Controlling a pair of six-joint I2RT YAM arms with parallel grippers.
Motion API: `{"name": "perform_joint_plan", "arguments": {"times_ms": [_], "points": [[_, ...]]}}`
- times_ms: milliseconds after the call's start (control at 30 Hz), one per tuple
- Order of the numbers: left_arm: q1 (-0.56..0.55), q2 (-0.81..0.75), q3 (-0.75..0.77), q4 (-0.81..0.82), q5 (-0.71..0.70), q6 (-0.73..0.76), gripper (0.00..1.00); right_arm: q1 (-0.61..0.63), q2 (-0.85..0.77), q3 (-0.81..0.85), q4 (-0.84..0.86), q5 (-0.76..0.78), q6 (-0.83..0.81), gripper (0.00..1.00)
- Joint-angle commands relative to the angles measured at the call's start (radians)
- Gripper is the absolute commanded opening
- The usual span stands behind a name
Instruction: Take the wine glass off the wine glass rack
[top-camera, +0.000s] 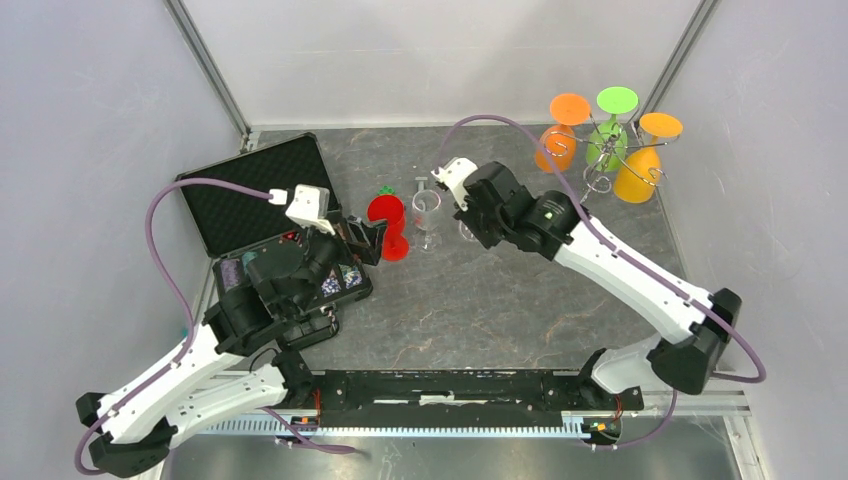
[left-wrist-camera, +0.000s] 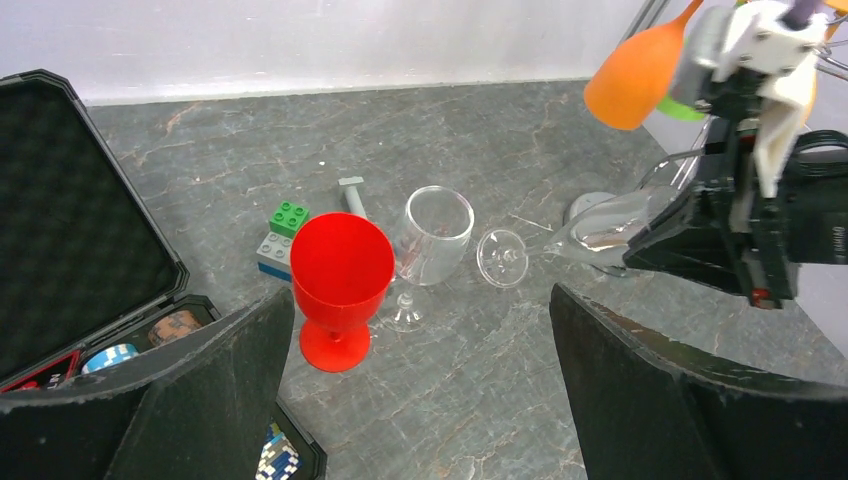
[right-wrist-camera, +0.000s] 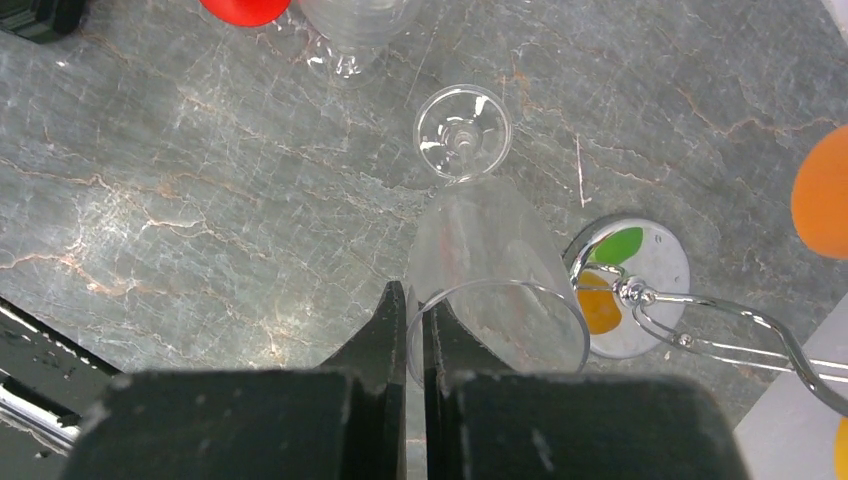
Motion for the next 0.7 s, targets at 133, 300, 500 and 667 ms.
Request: {"name": "perform_joint_plan", "arguments": {"times_ms": [133,300,500,667], "points": [[0.004,-0.033,0.010,-0.017,0.008,0.040,1.00,0.006,0.178,0.207,-0.088,-0.024,-0.069,0.00],[0.005,-0.064,0.003,-0.007,0.012,0.037,1.00,0.007,0.255,0.264,-0.120,-0.049,-0.069,0.00],[0.004,-0.075,0.001,0.001,0.067,0.019,1.00,0.007,0.328,0.319,-0.166,-0.045,-0.056,0.00],[0.004,-0.076,-0.002,-0.003,0.094,0.020,1.00,0.005,0.364,0.353,-0.186,-0.050,-0.054,0.00]]}}
